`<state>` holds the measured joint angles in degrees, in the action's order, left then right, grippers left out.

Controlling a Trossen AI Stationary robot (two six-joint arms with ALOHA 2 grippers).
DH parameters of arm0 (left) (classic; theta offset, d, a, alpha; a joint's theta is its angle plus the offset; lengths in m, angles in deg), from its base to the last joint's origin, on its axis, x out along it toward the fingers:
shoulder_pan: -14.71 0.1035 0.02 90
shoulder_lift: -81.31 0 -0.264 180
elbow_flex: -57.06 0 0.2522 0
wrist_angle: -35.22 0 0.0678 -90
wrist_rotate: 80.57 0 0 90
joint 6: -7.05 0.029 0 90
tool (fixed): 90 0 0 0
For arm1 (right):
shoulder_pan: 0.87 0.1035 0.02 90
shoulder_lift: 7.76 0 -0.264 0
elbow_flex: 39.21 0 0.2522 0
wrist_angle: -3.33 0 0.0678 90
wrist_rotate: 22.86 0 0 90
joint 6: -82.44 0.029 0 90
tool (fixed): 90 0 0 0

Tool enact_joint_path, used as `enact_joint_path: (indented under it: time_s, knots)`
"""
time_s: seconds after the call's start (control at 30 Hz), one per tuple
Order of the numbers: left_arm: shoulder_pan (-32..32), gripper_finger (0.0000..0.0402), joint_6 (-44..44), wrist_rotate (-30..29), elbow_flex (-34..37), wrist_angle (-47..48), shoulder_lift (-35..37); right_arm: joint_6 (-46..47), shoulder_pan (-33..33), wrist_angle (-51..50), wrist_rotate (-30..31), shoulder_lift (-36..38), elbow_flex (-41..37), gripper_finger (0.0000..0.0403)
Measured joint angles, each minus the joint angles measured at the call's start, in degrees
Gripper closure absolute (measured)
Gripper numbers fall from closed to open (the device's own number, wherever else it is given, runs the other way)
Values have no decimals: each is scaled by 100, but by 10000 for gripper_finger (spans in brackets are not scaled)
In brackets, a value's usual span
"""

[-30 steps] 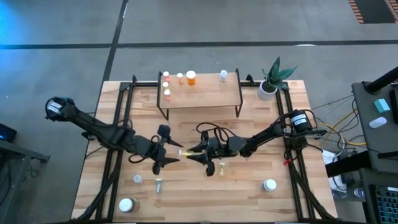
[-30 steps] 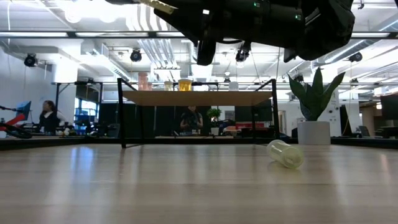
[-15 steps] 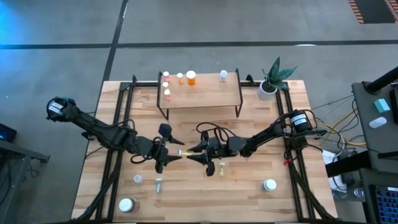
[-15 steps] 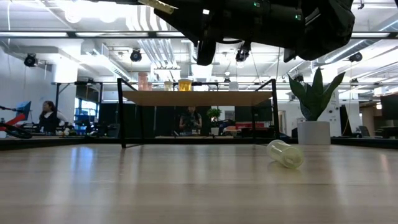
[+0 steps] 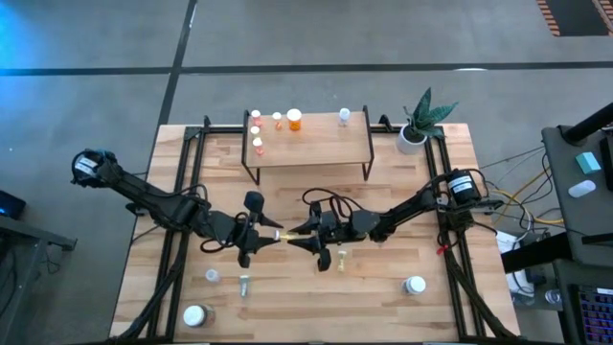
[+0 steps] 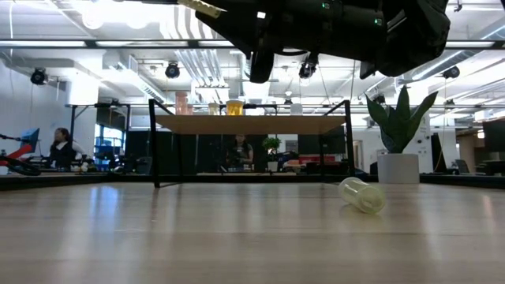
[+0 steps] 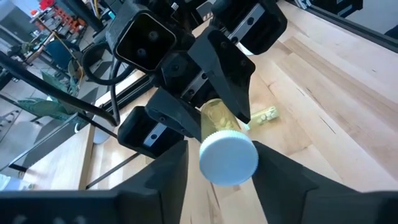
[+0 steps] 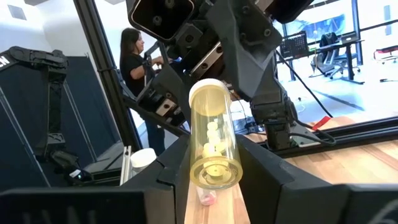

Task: Pick and place medicine bottles onto shelf by color
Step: Put the left yellow pill bottle on the shelf

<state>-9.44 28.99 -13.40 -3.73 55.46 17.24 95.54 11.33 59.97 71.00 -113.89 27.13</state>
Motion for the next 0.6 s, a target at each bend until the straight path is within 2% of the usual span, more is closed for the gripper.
enact_joint_path:
  time_s: [0.17,0.6]
  knots:
    - [-2,264,-6,3,0,0,2,0,0,-1,2,0,0,296]
    - [2,265,-55,2,0,-1,4,57,-24,-110,13,0,0,273]
